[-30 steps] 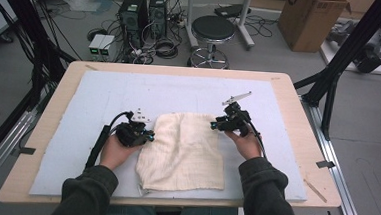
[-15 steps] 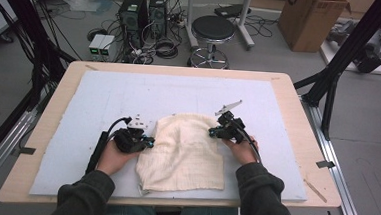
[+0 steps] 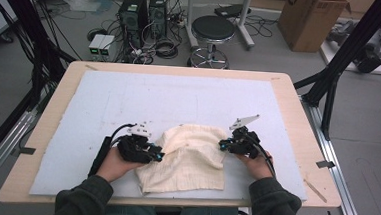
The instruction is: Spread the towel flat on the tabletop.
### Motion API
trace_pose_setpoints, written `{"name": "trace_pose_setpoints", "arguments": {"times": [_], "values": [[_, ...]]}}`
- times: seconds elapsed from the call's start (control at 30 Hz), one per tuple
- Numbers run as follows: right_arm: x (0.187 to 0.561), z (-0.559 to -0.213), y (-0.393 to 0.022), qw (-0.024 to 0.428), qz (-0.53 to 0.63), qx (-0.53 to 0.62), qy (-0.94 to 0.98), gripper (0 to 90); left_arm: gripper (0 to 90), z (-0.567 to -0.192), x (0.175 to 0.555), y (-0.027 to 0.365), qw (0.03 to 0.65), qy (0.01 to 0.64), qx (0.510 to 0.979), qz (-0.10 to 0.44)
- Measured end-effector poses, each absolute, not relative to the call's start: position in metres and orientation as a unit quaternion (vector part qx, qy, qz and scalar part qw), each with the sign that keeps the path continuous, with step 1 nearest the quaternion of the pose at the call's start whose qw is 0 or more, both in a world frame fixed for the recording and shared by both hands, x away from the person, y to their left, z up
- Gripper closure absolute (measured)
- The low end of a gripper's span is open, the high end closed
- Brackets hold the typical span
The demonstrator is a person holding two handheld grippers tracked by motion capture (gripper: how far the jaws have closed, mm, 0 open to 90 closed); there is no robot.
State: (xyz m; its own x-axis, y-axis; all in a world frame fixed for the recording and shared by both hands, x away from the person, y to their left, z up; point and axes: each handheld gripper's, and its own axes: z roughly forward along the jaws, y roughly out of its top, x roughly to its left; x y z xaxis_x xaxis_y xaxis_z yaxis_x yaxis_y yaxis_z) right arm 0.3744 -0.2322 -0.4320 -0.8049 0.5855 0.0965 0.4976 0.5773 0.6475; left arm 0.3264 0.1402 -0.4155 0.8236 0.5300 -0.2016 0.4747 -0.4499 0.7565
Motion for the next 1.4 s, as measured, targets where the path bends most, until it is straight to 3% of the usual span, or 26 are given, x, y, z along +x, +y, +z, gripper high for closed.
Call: {"name": "trace_pose_setpoints", "arguments": {"times": [0.17, 0.33, 0.5, 0.63, 0.8, 1.0, 1.13, 1.2, 1.4], "values": [[0.376, -0.433, -0.235, 0.06, 0.348, 0.304, 0.885, 82.7, 67.0, -0.404, 0.348, 0.162, 0.454, 0.353, 0.816, 0.064], [0.376, -0.434, -0.236, 0.06, 0.354, 0.302, 0.883, 82.6, 74.4, -0.411, 0.371, 0.172, 0.442, 0.432, 0.78, 0.099], [0.375, -0.434, -0.237, 0.059, 0.354, 0.3, 0.884, 82.5, 78.8, -0.428, 0.386, 0.169, 0.424, 0.47, 0.77, 0.078], [0.375, -0.435, -0.238, 0.06, 0.357, 0.299, 0.883, 81.4, 72.7, -0.431, 0.382, 0.159, 0.406, 0.435, 0.802, 0.055], [0.374, -0.433, -0.238, 0.065, 0.365, 0.3, 0.879, 74.8, 65.8, -0.432, 0.373, 0.148, 0.371, 0.4, 0.834, 0.077], [0.384, -0.426, -0.252, 0.102, 0.387, 0.347, 0.848, 61.3, 73.7, -0.434, 0.371, 0.139, 0.369, 0.382, 0.843, 0.082], [0.394, -0.434, -0.255, 0.09, 0.379, 0.373, 0.842, 58.1, 80.2, -0.434, 0.369, 0.131, 0.363, 0.373, 0.848, 0.098], [0.398, -0.439, -0.253, 0.087, 0.372, 0.375, 0.845, 59.5, 83.9, -0.434, 0.369, 0.131, 0.367, 0.374, 0.847, 0.094], [0.401, -0.44, -0.25, 0.086, 0.379, 0.356, 0.85, 84.0, 86.6, -0.432, 0.369, 0.134, 0.368, 0.376, 0.844, 0.105]]}}
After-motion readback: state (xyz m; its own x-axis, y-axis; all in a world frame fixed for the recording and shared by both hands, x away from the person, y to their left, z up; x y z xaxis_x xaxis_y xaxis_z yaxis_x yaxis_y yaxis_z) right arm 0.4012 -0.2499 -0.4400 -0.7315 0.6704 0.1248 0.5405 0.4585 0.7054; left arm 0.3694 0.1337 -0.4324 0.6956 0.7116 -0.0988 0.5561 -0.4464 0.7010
